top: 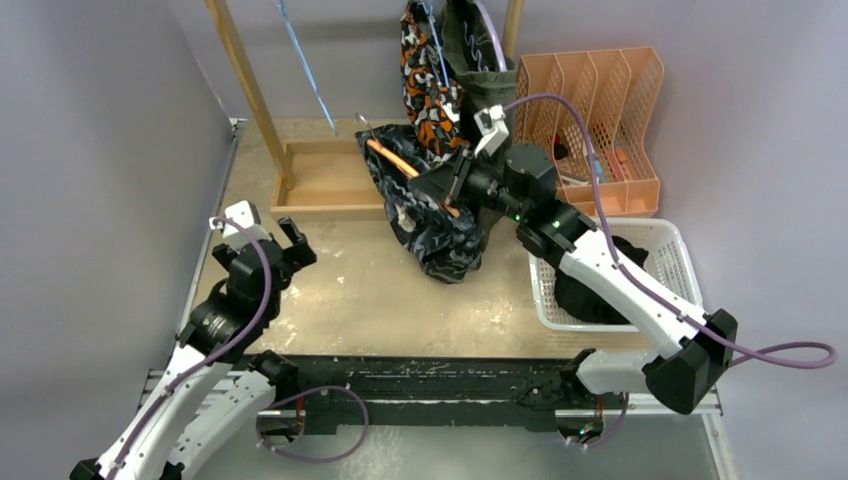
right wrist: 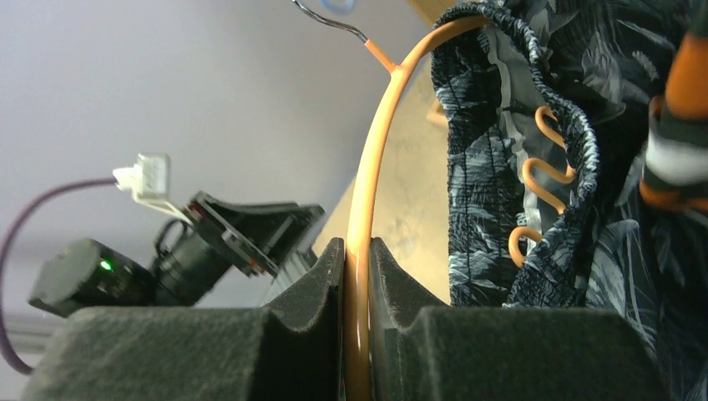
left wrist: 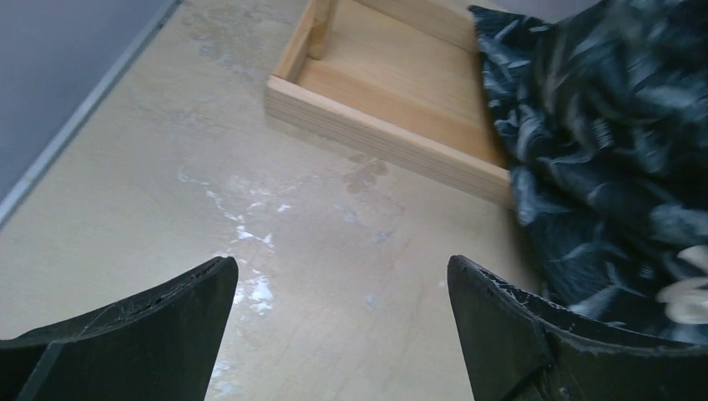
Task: Remove the shorts from the hanger
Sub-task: Pick up the hanger from the clothes rod, then remove the shorts from the hanger.
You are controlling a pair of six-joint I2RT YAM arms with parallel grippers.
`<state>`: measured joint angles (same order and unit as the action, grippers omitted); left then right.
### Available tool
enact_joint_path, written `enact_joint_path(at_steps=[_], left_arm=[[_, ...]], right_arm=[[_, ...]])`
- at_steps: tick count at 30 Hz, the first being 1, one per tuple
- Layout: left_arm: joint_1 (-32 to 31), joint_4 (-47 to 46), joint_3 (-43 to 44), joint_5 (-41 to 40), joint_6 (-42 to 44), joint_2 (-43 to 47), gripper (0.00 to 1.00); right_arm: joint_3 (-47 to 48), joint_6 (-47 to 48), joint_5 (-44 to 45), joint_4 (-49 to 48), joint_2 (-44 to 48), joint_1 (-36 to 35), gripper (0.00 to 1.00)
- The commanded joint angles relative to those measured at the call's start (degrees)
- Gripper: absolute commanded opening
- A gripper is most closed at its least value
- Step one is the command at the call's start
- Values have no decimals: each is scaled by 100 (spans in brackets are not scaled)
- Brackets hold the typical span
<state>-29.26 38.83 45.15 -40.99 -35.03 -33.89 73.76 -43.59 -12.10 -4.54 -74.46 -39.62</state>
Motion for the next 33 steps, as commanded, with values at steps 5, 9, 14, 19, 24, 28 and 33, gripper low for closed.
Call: enact_joint_path(at_steps=[5,9,14,19,24,28,33], left_arm=[[27,-821,120,2023,98,343,95],[32,-1095,142,2801,439,263,94],[30,-1699,96,3798,939,277,94],[30,-2200,37,4728,1401,140,90],[27,-2198,69,5904,1903,-127,89],[31,-2710,217,5200,1019,-292,89],[29,-3848,-182,4182,-175,-313,88]], right_arm=[[-948,-88,-625,-607,940,15,0],[-1579,-176,-847,-967,1245,15,0],[-1893,-68,-1336,-1115,1344,15,0],[-1879,84,-1758,-1147,1175,15,0],[-1879,63,-1799,-1264,1075,15,0],[-1878,35,-1912,-1333,957,15,0],[-1882,-66,-1961,-1512,938,15,0]])
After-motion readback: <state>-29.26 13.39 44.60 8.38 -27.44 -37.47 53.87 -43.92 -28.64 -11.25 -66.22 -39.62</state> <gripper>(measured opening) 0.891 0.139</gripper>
